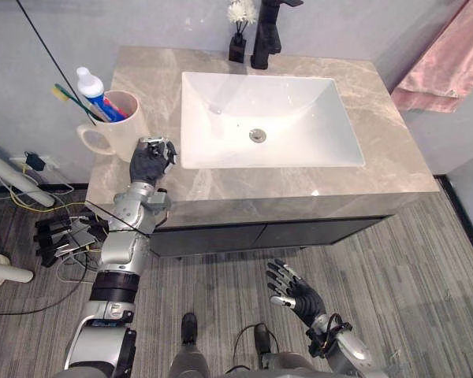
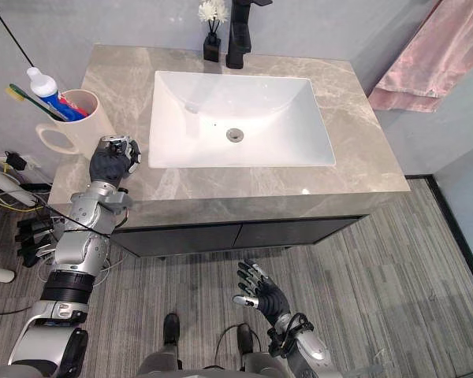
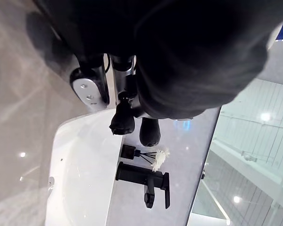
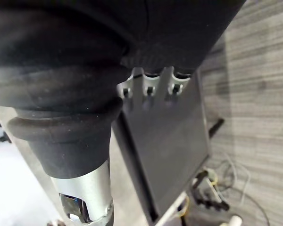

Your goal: Organize washtable

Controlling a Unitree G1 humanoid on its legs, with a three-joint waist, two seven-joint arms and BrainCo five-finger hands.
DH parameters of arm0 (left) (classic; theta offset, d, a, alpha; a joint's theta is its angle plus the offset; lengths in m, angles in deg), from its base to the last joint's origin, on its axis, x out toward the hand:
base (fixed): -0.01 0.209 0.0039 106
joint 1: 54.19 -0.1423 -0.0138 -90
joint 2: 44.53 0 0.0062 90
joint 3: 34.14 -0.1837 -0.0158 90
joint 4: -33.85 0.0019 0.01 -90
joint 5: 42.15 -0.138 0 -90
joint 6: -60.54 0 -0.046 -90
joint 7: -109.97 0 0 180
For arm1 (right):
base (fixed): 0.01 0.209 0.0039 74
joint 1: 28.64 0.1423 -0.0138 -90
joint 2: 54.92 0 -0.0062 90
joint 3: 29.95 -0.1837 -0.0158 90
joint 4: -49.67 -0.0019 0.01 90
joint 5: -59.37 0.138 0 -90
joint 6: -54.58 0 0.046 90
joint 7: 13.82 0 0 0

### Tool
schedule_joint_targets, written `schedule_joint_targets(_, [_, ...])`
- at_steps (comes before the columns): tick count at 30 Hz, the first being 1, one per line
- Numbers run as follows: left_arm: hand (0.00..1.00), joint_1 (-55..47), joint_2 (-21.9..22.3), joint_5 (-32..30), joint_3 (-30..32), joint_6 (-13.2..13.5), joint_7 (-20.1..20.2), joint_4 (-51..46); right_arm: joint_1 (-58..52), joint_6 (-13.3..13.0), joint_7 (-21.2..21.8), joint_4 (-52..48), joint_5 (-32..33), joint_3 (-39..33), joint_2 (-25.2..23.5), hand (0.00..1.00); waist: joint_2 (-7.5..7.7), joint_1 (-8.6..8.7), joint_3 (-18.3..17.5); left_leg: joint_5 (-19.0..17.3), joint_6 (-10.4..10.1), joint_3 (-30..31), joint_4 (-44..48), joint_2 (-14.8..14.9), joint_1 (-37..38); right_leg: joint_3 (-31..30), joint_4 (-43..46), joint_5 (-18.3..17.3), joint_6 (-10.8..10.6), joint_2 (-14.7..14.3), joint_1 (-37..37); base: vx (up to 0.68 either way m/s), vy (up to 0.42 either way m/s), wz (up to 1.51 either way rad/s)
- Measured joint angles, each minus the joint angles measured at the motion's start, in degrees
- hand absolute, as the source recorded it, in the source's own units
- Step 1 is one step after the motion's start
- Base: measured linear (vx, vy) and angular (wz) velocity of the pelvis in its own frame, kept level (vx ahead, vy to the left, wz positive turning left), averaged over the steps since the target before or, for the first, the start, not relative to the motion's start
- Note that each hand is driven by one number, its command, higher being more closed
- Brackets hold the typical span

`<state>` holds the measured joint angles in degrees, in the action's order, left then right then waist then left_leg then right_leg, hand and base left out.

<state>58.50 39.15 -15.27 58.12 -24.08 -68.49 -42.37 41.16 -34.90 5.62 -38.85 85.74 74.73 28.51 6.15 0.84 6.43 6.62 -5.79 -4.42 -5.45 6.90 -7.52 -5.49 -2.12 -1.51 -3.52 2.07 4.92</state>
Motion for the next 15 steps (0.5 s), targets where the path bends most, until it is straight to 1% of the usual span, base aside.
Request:
schedule_joint_targets(5, [1.0,-2.1,-0.63,-0.01,0.08,-0.08,2.07,-0.98,-0.16,0.06,0.65,0.09,-0.07,0.03,0.41,0.0,-0.26,-0.21,0.01,0.02,-0.02,0.69,-0.01,-0.03,0.42,0.66,0.03,-0.04,0.0,0.0,-0.77,-0.02,-0.004,0.07])
schedule_joint_targets(9, [1.0,-3.32,-1.19,0.17,0.24,-0.08,2.01,-1.1,-0.25,0.06,0.71,0.3,-0.55,1.42,1.15,0.0,-0.86,-0.22,-0.22,0.04,-0.01,0.79,0.0,-0.17,0.46,0.77,0.04,-0.04,0.0,-0.01,-0.87,0.0,0.0,0.0])
schedule_joint_targets(15, [1.0,-3.7,-1.2,1.15,0.8,-0.09,1.84,-1.01,-0.39,0.36,0.74,1.83,-0.7,1.95,1.16,0.0,-1.11,-0.16,-0.34,0.04,-0.02,0.81,-0.01,-0.11,1.23,0.79,-0.06,-0.06,0.0,-0.01,-1.62,0.0,0.0,0.0])
